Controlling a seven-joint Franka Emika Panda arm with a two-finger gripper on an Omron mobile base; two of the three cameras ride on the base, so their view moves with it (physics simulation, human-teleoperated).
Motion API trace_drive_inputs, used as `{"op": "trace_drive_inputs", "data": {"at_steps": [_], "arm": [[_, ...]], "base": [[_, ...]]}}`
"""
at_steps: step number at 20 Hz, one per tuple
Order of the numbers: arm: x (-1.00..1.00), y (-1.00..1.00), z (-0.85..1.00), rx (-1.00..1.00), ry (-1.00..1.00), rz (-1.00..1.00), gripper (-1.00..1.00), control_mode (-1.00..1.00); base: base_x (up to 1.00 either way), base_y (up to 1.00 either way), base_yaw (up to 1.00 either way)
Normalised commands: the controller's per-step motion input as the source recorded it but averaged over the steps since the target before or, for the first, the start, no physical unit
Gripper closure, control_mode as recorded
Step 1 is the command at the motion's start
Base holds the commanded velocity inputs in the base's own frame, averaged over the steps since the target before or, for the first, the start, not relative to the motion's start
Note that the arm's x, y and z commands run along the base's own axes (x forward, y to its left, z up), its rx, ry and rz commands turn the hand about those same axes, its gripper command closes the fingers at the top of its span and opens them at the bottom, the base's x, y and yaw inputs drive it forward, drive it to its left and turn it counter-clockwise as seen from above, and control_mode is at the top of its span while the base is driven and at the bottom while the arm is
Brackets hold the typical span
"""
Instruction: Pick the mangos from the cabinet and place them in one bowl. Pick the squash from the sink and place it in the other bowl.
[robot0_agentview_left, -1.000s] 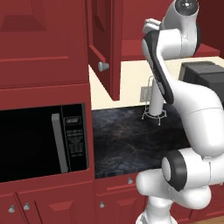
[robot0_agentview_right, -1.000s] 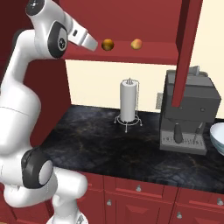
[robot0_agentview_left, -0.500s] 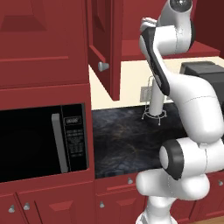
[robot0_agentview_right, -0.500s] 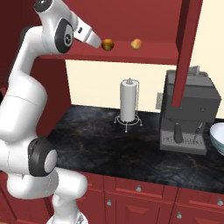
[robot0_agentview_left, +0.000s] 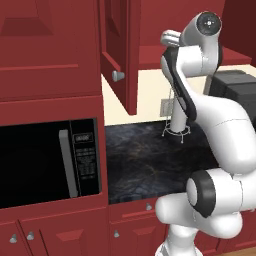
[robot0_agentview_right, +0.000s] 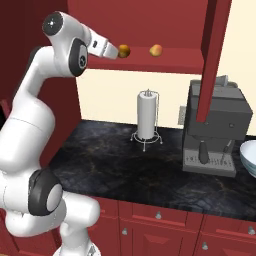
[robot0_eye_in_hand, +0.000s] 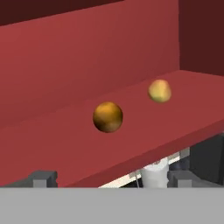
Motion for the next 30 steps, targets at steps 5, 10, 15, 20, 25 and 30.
{"op": "trace_drive_inputs", "data": {"at_steps": [5,10,15,20,25,30], "arm": [[0.37,-0.1,-0.1,-0.03,-0.02,0.06,-1.0,-1.0],[0.55,-0.06,0.0,0.0,0.0,0.01,-1.0,-1.0],[0.42,-0.09,0.0,0.0,0.02,0.0,-1.0,-1.0],[0.04,0.01,0.0,-0.02,0.02,0.0,-1.0,-1.0],[0.17,-0.1,0.01,0.0,0.08,0.0,-1.0,-1.0],[0.22,-0.17,0.03,0.0,0.08,0.0,-1.0,-1.0]], "base": [[0.0,0.0,0.0],[0.0,0.0,0.0],[0.0,0.0,0.0],[0.0,0.0,0.0],[0.0,0.0,0.0],[0.0,0.0,0.0]]}}
